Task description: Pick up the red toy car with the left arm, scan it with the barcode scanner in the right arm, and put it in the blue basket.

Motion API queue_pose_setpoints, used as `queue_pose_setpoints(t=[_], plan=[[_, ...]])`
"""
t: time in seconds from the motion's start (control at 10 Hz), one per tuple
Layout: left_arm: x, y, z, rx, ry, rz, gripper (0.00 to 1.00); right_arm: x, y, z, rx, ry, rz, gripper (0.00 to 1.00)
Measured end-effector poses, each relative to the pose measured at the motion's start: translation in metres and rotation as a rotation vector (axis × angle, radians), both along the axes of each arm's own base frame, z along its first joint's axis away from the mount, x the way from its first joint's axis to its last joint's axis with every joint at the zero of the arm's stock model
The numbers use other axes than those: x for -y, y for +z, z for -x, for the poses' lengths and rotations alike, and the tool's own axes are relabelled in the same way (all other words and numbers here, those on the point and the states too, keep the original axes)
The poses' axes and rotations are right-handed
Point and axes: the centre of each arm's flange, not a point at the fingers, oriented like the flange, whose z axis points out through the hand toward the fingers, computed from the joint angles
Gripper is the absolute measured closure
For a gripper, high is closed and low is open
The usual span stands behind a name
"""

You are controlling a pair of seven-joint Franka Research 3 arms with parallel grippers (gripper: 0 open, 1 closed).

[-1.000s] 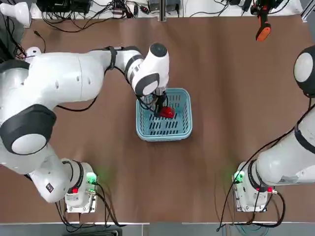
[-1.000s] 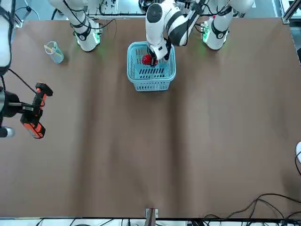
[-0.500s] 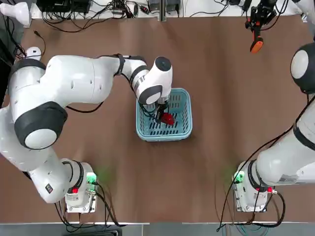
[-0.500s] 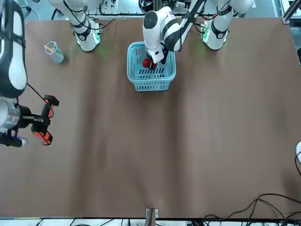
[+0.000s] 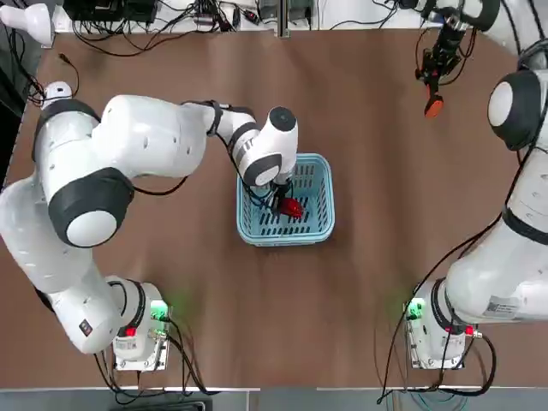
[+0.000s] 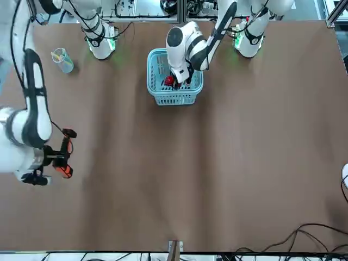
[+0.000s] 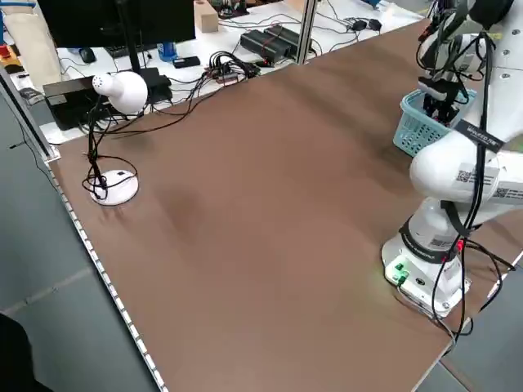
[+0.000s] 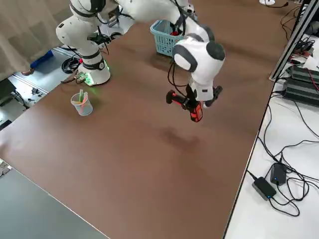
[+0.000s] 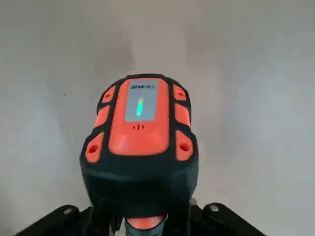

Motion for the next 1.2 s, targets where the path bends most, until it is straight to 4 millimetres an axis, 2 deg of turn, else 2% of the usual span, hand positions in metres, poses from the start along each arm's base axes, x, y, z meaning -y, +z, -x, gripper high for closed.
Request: queue_pose_setpoints(t=[0.2, 0.5, 0.7, 1.0, 1.1, 1.2], plan=[[0.001, -0.001, -0.003, 0.007, 0.005, 0.012, 0.50, -0.003, -0.028, -0.003, 0.025, 0.005, 0.007, 0.63], [0.000, -0.018, -0.003, -0.003, 0.008, 0.005, 0.50, -0.014, -0.050, -0.008, 0.050, 0.028, 0.012, 0.63], [0.000, -0.021, -0.005, -0.001, 0.006, 0.004, 0.48, -0.022, -0.063, -0.011, 0.067, 0.044, 0.015, 0.63], [0.003, -0.018, -0.005, 0.010, -0.006, 0.007, 0.07, -0.024, -0.074, -0.012, 0.069, 0.053, 0.017, 0.63], [0.003, -0.017, -0.006, 0.012, -0.006, 0.009, 0.00, -0.024, -0.074, -0.012, 0.070, 0.054, 0.017, 0.63], [0.005, -0.014, -0.007, 0.015, -0.005, 0.014, 0.00, -0.024, -0.074, -0.012, 0.070, 0.055, 0.018, 0.62]])
